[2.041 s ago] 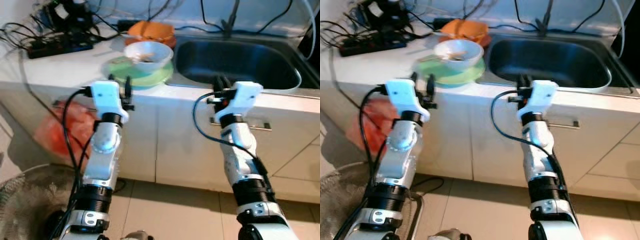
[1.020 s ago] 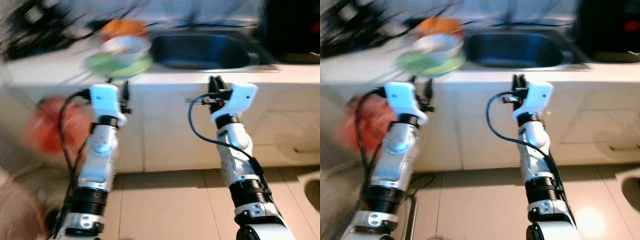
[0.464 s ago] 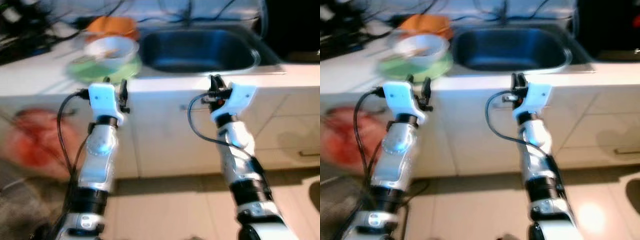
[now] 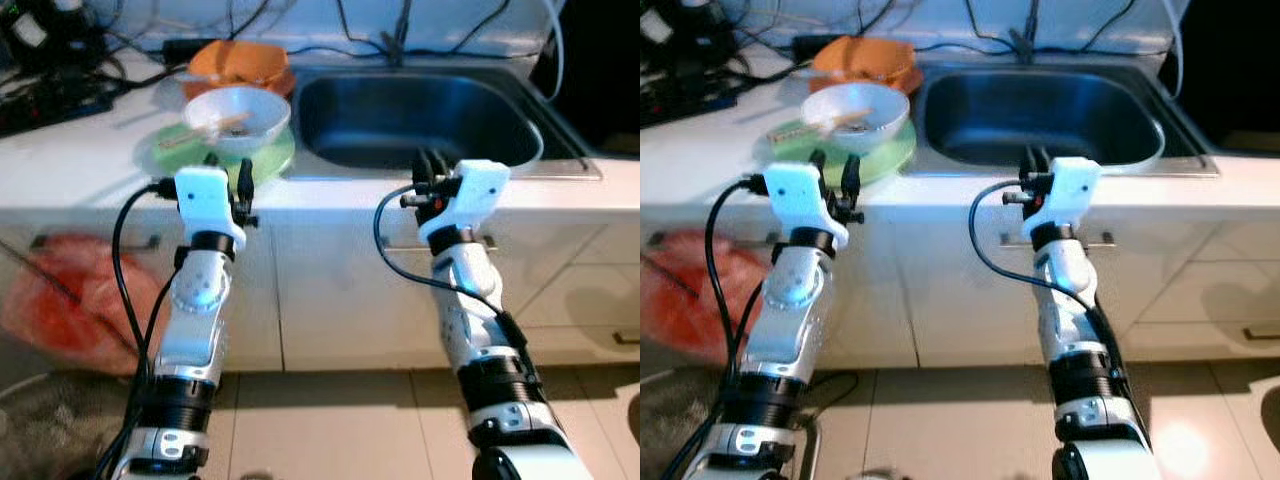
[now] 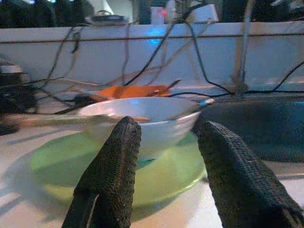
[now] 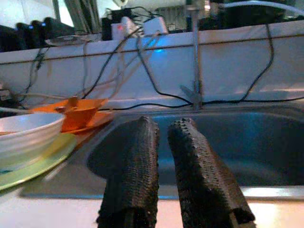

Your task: Kitchen organization

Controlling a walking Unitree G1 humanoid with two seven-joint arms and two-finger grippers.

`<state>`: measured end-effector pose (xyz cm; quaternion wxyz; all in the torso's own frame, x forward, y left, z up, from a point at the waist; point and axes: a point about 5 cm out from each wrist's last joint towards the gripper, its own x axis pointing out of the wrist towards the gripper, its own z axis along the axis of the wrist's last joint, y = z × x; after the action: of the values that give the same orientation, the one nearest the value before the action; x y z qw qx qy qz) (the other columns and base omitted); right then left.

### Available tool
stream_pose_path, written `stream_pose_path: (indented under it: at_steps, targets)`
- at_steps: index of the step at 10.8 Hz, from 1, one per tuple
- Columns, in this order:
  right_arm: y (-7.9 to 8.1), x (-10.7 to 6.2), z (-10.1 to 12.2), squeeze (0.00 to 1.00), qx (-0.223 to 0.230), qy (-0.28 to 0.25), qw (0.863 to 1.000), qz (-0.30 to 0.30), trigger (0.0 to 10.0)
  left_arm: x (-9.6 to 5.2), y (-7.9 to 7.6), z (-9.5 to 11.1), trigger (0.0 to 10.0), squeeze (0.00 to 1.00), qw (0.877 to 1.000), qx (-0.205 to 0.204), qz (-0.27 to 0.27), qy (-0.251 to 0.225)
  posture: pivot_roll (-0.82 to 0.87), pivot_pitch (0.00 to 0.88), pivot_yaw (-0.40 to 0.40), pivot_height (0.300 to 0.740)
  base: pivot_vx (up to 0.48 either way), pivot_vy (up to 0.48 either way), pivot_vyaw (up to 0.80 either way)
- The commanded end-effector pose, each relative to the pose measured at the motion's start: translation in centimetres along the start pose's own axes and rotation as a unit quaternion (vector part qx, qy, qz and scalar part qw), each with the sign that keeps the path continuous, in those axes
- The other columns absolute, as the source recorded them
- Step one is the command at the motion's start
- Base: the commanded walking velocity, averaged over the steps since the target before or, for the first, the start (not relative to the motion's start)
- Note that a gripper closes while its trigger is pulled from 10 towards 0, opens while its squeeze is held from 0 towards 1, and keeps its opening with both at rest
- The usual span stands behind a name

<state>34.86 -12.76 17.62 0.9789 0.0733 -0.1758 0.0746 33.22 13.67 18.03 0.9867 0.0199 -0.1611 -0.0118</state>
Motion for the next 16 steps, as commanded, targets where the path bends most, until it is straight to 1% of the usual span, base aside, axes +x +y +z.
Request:
stream_pose_path:
  at_steps: [1, 4, 6, 11, 14, 16]
  targets:
    - [-0.85, -0.05, 0.28, 0.00, -0.003, -0.005, 1.000, -0.012, 10.0, 0.14, -0.93, 0.46, 10.0, 0.00, 1.000, -0.004, -0.014, -0.009, 0.15, 0.056, -0.004, 0.740, 0.386, 0.000, 0.00]
    - [-0.79, -0.07, 0.28, 0.00, -0.010, -0.005, 1.000, -0.008, 10.0, 0.15, -0.91, 0.52, 10.0, 0.00, 1.000, -0.003, -0.015, -0.011, 0.15, 0.057, -0.004, 0.740, 0.389, 0.000, 0.00]
    - [-0.64, -0.11, 0.31, 0.00, -0.015, -0.007, 1.000, -0.002, 10.0, 0.11, -0.98, 0.52, 10.0, 0.00, 1.000, -0.004, -0.016, -0.012, 0.15, 0.057, -0.004, 0.740, 0.388, 0.000, 0.48]
    - [-0.67, -0.09, 0.30, 0.00, -0.004, -0.009, 1.000, -0.006, 10.0, 0.04, -1.03, 0.59, 10.0, 0.00, 1.000, -0.008, -0.016, -0.014, 0.15, 0.059, -0.005, 0.740, 0.372, 0.000, 0.00]
    - [-0.71, -0.09, 0.34, 0.00, -0.001, -0.011, 1.000, -0.007, 10.0, -0.04, -1.57, 1.00, 10.0, 0.00, 0.999, -0.015, -0.032, -0.030, 0.15, 0.059, -0.006, 0.740, 0.000, 0.000, 0.00]
    - [-0.65, -0.06, 0.39, 0.00, 0.001, -0.013, 1.000, -0.006, 10.0, -0.09, -1.67, 1.25, 10.0, 0.00, 0.998, -0.013, -0.038, -0.038, 0.15, 0.059, -0.007, 0.740, 0.000, 0.000, 0.00]
